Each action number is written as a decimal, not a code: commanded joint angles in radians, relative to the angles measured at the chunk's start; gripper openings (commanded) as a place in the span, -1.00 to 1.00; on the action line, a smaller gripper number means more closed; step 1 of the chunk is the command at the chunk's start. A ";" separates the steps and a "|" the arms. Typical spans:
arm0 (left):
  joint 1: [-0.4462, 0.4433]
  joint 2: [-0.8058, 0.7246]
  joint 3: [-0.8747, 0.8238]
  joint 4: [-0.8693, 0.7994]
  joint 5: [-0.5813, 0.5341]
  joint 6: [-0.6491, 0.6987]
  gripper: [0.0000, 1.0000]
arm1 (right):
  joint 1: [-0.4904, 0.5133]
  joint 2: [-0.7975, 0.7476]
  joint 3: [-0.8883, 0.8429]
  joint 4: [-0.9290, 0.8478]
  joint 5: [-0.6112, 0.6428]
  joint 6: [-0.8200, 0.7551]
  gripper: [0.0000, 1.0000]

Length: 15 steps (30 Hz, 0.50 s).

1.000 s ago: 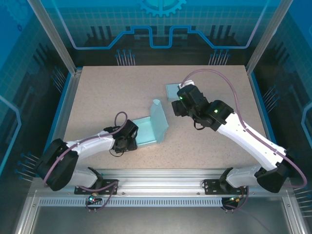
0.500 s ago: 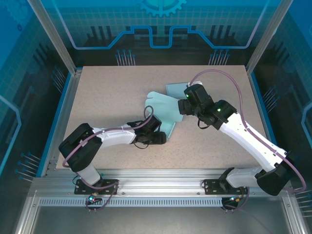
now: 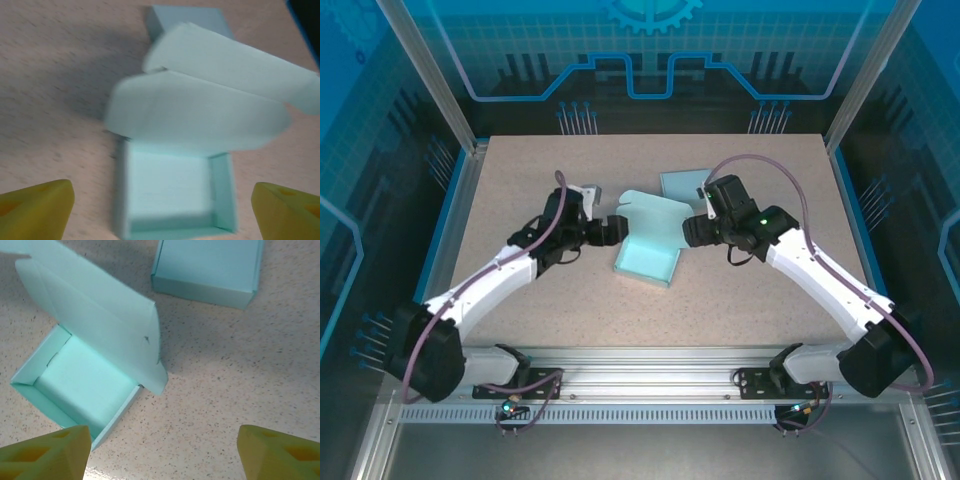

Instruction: Fold the paper box

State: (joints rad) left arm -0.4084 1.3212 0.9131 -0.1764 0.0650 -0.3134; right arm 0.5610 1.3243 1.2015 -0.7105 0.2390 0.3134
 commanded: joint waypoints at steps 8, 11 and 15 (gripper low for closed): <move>0.143 0.348 0.257 -0.106 0.222 0.447 0.59 | -0.036 0.071 -0.013 0.065 -0.071 -0.023 0.50; 0.145 0.382 0.304 -0.142 0.305 0.523 0.59 | -0.042 0.088 -0.009 0.065 -0.071 -0.025 0.46; 0.145 0.424 0.351 -0.179 0.349 0.565 0.60 | -0.049 0.110 -0.005 0.064 -0.077 -0.024 0.44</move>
State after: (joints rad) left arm -0.2649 1.7245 1.2156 -0.3073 0.3244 0.1562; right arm 0.5270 1.4147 1.1927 -0.6598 0.1787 0.2977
